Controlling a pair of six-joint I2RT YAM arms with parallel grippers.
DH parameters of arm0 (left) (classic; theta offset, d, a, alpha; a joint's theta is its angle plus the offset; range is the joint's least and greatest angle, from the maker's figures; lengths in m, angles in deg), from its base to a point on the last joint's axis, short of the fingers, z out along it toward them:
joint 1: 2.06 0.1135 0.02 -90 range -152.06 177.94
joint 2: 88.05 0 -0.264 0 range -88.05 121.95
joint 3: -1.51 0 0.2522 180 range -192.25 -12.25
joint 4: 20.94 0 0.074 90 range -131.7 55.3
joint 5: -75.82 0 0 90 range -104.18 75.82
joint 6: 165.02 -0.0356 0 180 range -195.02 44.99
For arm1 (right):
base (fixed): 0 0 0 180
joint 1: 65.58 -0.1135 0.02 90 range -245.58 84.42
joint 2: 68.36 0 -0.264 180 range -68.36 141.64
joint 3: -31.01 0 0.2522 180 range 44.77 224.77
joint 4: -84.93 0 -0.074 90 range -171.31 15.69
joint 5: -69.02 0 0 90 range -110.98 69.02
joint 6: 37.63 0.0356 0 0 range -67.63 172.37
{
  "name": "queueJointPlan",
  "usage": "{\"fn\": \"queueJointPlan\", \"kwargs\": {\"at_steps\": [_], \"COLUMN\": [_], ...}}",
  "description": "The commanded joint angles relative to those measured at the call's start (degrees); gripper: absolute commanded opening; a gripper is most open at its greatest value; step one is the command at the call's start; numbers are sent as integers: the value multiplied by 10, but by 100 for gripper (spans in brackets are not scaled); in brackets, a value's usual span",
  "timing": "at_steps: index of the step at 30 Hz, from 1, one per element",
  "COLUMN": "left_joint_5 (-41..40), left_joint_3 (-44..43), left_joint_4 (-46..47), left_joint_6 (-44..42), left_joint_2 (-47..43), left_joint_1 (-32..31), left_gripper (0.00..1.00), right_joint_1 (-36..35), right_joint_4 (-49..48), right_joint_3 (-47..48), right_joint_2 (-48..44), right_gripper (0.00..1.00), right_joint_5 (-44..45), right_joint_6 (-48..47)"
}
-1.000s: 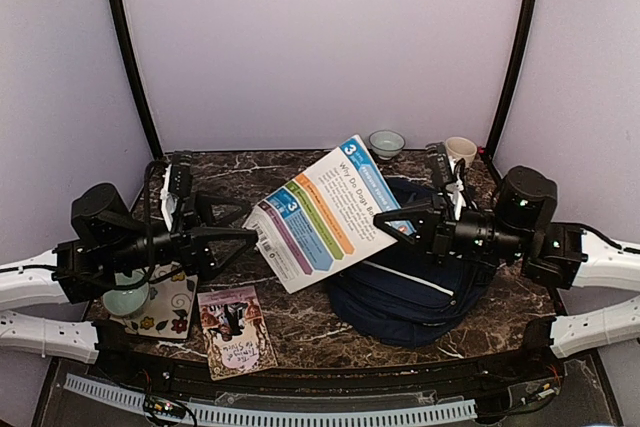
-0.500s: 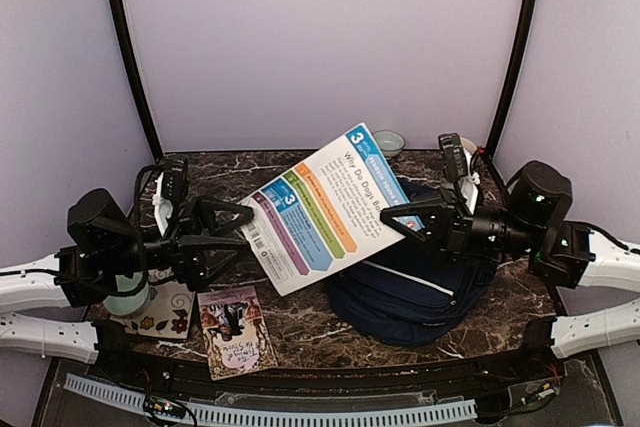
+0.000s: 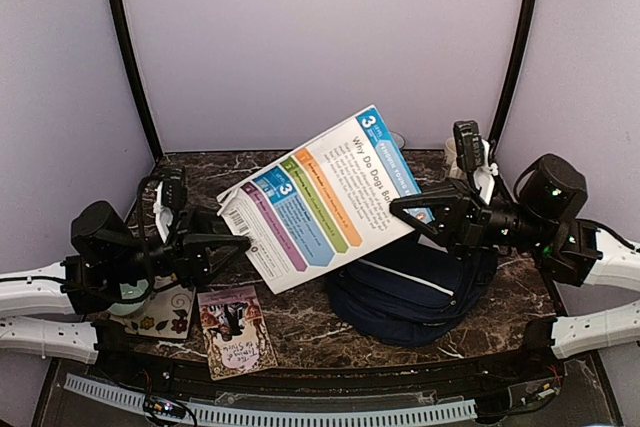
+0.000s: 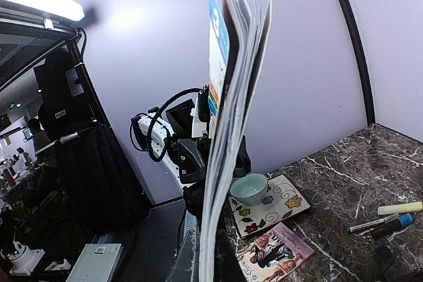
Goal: Pack the student bag
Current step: Pass from the right arm to the left
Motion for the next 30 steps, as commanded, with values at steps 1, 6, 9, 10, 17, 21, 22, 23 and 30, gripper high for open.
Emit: {"fn": "queueJointPlan", "kwargs": {"at_steps": [1, 6, 9, 10, 17, 21, 22, 23, 30], "left_joint_5": [23, 32, 33, 36, 4, -56, -75, -93, -187], "left_joint_3": [23, 28, 24, 23, 38, 32, 31, 30, 46], "left_joint_4": [74, 91, 101, 109, 145, 92, 75, 59, 16], "left_joint_6": [11, 14, 23, 25, 59, 82, 86, 88, 90], "left_joint_2": [-19, -22, -2, 5, 24, 19, 16, 11, -10], "left_joint_1": [-2, -2, -2, -2, -2, -2, -2, -2, -2], "left_gripper": [56, 35, 21, 17, 0, 0, 0, 0, 0], "right_joint_1": [1, 0, 1, 0, 0, 1, 0, 0, 1], "right_joint_4": [-56, -75, -82, -82, -22, 80, 99, 115, 227], "right_joint_3": [14, 10, 10, 9, 14, 22, 20, 17, 6], "right_joint_2": [-3, 9, 18, 21, 28, 23, 21, 17, 29], "right_gripper": [0, 0, 0, 0, 10, 59, 72, 79, 94], "right_joint_5": [-12, -31, -37, -38, 15, 134, 159, 187, 318], "right_joint_6": [4, 15, 18, 19, -2, -26, -31, -34, -50]}}
